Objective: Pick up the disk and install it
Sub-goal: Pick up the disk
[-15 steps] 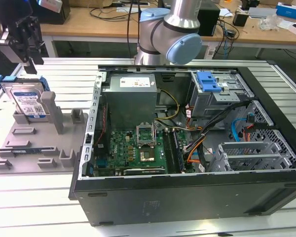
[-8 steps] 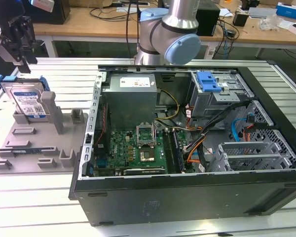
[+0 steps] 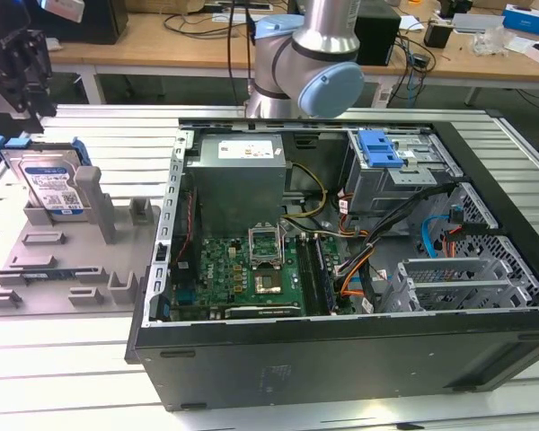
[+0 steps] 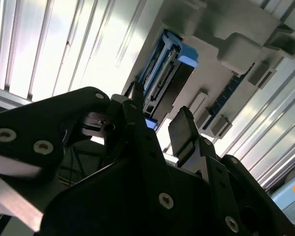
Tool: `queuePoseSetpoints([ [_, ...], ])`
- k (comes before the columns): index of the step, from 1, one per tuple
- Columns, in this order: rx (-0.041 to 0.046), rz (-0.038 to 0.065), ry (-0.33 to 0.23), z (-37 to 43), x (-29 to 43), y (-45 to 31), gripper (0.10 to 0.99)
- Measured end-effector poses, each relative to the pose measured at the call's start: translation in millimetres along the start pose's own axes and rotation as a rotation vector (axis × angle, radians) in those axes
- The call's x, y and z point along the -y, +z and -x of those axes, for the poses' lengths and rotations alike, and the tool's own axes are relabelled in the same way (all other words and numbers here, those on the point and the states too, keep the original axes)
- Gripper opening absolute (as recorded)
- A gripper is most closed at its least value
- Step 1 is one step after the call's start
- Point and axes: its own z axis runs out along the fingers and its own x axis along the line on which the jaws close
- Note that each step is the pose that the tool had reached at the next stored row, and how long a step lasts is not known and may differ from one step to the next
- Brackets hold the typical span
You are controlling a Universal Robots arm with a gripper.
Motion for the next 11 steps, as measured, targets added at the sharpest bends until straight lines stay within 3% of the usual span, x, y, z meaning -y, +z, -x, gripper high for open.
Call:
queuePoseSetpoints([
  [7, 0.0001, 0.000, -0.017, -1.3, -22.0, 5.4, 0.482],
  [11, 0.0003, 0.001, -0.028, -3.5, -25.9, 9.3, 0.482],
])
